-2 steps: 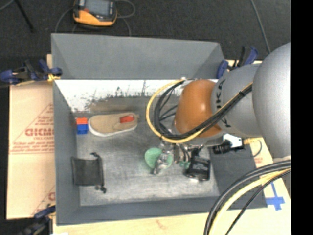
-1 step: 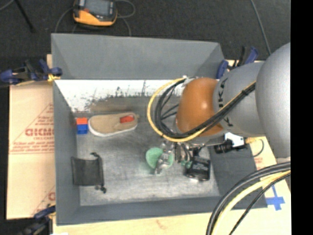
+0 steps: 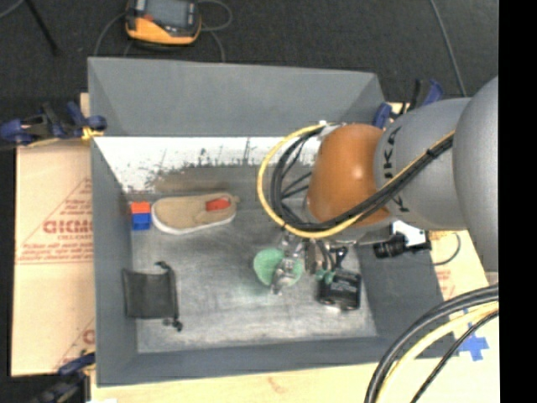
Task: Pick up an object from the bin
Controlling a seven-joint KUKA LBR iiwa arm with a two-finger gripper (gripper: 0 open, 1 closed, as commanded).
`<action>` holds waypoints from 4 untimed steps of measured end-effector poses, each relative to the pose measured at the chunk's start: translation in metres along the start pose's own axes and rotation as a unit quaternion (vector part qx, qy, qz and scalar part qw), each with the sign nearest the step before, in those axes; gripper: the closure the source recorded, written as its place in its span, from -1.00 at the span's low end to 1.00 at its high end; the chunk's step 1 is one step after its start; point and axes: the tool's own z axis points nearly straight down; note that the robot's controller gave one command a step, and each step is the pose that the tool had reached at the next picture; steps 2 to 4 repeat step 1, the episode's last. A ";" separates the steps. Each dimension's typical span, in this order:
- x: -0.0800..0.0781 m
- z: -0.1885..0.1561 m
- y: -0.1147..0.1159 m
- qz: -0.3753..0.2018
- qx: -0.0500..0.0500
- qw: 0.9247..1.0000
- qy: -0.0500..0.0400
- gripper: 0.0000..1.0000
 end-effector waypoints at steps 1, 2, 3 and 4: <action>-0.002 -0.022 0.000 0.000 -0.001 1.000 -0.003 1.00; -0.002 -0.022 0.000 0.000 -0.001 1.000 -0.003 1.00; -0.002 -0.022 0.000 0.000 -0.001 1.000 -0.003 1.00; -0.002 -0.022 0.000 0.000 -0.001 1.000 -0.003 1.00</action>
Offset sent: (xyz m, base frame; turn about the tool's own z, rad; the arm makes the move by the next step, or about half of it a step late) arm -0.0002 0.0000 0.0231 0.0000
